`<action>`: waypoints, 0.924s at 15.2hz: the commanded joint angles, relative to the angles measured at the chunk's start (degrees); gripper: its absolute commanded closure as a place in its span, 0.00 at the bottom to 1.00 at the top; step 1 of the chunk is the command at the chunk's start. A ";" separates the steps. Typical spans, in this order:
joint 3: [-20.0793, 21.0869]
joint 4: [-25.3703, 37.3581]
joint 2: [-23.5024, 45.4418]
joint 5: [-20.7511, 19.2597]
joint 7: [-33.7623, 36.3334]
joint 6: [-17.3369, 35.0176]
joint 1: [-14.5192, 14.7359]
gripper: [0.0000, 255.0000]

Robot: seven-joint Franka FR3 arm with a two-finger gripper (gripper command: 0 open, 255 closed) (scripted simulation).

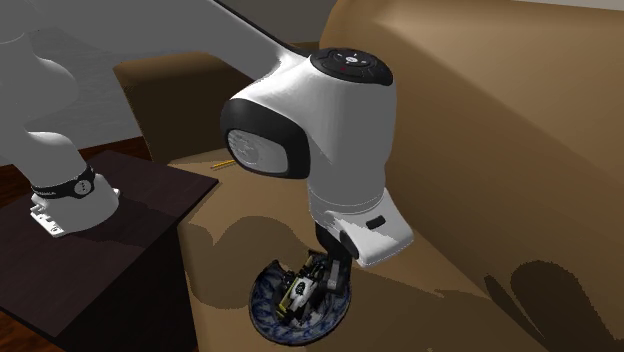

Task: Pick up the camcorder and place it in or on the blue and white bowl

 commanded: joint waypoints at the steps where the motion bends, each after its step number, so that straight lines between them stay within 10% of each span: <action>1: 0.01 -0.02 0.01 0.01 0.00 -0.01 0.01 0.00; 14: 0.03 2.12 -3.23 0.06 -0.02 -5.39 -0.17 0.00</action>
